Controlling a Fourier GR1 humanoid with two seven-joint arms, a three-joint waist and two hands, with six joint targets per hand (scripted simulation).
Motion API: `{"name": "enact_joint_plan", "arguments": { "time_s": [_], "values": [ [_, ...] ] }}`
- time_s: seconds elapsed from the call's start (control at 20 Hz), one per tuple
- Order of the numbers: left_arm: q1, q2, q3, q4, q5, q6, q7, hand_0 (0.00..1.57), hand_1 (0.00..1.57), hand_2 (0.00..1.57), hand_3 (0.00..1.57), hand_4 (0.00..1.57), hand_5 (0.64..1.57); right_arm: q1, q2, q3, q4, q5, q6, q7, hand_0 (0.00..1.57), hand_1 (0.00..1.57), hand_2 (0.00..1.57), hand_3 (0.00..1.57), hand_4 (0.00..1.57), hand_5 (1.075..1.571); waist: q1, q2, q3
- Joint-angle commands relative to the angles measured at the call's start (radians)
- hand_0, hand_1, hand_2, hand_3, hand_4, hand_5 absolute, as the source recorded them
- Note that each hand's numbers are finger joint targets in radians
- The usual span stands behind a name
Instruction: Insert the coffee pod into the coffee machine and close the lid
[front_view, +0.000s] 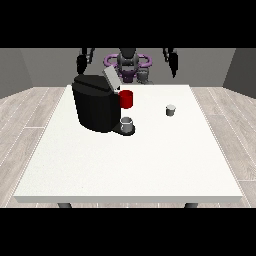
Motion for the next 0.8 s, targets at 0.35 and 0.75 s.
{"name": "enact_joint_plan", "arguments": {
  "time_s": [0.35, 0.75],
  "values": [
    [-0.036, 0.146, 0.089, 0.074, 0.028, -0.151, -0.141, 0.0, 0.0, 0.0, 0.0, 0.21, 1.571, 0.005, 0.051, -0.047, -0.018, -0.019, -0.067, -0.011, 0.0, 0.0, 0.0, 0.0, 0.11, 1.571, -0.047, -0.016, -0.0266],
    [-0.27, 0.284, 0.199, 0.285, 0.042, -0.219, -0.052, 0.0, 0.0, 0.0, 0.0, 0.0, 1.571, -0.038, 0.087, 0.011, 0.001, -0.005, -0.079, -0.115, 0.0, 0.0, 0.0, 0.0, 0.17, 1.571, -0.115, 0.103, -0.0263]
  ]
}}
